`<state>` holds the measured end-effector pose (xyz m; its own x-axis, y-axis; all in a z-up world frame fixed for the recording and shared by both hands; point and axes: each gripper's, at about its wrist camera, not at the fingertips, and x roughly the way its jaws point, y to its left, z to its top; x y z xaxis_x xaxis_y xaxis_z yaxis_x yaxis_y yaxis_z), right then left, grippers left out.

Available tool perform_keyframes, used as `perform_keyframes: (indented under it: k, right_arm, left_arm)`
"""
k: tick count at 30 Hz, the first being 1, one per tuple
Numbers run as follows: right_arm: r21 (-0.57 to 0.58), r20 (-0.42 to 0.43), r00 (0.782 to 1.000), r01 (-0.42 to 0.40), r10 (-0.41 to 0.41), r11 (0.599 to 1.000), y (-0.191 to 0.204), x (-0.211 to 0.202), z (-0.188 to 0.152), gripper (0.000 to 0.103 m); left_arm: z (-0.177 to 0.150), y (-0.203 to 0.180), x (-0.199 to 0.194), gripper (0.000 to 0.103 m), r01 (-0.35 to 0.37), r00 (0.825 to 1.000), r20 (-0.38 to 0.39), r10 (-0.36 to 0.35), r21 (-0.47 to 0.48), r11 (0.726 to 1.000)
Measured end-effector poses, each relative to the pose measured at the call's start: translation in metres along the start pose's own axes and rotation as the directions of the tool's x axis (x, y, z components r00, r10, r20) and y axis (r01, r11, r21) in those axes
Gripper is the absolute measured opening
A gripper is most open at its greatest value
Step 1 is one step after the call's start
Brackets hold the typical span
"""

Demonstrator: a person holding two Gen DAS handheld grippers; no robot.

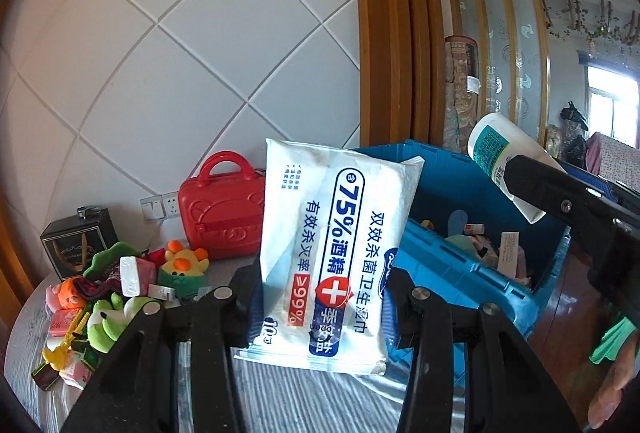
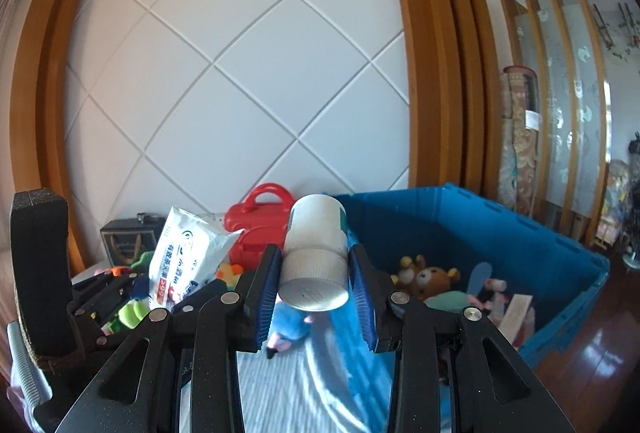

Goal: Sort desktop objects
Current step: 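Carry the wipes packet and white bottle over the blue bin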

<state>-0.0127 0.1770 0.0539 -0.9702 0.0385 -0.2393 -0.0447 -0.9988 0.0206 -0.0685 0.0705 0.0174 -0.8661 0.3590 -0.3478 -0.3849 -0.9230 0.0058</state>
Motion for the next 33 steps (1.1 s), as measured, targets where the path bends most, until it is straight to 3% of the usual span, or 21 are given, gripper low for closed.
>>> perform_keyframes:
  k: [7,10,16,21,25,28,33]
  right_arm:
    - [0.004,-0.022,0.995,0.095,-0.095,0.995,-0.127,0.010,0.002,0.034]
    - [0.010,-0.060,0.995,0.083,-0.082,0.997,-0.178,0.024,-0.004,0.034]
    - [0.016,-0.131,0.990,0.049,-0.046,0.999,-0.252,0.059,-0.021,0.034]
    - [0.021,-0.163,0.985,0.059,-0.055,0.998,-0.288,0.075,-0.030,0.034]
    - [0.024,-0.186,0.980,0.068,-0.062,0.997,-0.304,0.087,-0.036,0.034]
    - [0.020,-0.194,0.979,0.072,-0.067,0.997,-0.313,0.093,-0.037,0.034]
    - [0.019,-0.193,0.979,0.077,-0.072,0.997,-0.323,0.096,-0.035,0.034]
  left_arm:
    - [0.020,-0.107,0.037,0.045,-0.033,0.999,-0.039,0.034,0.019,0.999]
    - [0.024,-0.146,0.054,0.045,-0.062,0.996,-0.060,0.063,0.018,0.998]
    - [0.024,-0.200,0.101,0.045,-0.078,0.973,-0.218,0.080,0.018,0.997]
    - [0.025,-0.229,0.125,0.045,-0.070,0.953,-0.296,0.071,0.015,0.997]
    - [0.026,-0.241,0.131,0.045,-0.088,0.949,-0.300,0.092,0.027,0.996]
    - [0.029,-0.244,0.135,0.046,-0.070,0.951,-0.300,0.067,-0.001,0.998]
    - [0.032,-0.248,0.141,0.058,-0.081,0.949,-0.305,0.074,-0.011,0.997]
